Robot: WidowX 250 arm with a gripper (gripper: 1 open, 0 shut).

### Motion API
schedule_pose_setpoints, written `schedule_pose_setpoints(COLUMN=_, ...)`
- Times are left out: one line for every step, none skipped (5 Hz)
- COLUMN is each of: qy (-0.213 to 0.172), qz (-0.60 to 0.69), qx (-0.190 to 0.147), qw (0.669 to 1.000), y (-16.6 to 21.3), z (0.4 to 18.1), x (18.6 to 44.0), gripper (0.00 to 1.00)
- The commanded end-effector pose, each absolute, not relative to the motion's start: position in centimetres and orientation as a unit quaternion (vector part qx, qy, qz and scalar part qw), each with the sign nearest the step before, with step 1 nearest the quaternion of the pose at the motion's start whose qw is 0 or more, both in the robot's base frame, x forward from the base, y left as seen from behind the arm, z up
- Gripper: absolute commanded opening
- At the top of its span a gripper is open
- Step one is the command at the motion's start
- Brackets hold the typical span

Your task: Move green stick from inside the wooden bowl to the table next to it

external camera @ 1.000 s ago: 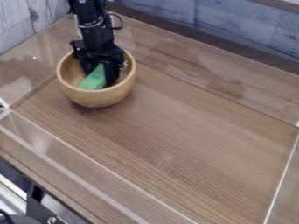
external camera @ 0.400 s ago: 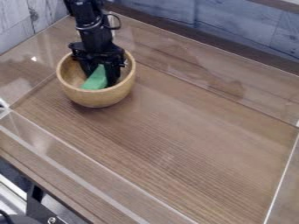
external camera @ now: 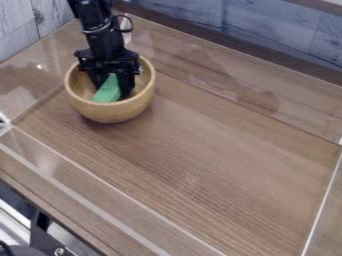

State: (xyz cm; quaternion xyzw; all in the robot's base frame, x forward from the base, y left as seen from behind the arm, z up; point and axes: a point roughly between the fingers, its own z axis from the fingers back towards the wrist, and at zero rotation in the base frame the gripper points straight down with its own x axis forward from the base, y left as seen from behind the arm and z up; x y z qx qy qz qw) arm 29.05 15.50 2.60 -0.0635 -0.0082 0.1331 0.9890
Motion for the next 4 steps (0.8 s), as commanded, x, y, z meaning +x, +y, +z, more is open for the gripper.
schedule_pose_setpoints(qy=-0.025, qz=0.159, qx=-0.058, qw=0.985, y=16.9, z=4.2, x=27.8, gripper=0.0)
schedule_pose_setpoints(qy=-0.024, qz=0.162, qx=-0.062, qw=0.985, y=17.1, z=4.6, x=26.9, gripper=0.0)
schedule_pose_setpoints(qy=-0.025, qz=0.176, qx=-0.064, qw=0.982, y=16.7, z=5.0, x=27.5, gripper=0.0)
schedule_pose_setpoints(qy=-0.026, qz=0.19, qx=-0.067, qw=0.979, y=16.4, z=5.4, x=28.1, gripper=0.0)
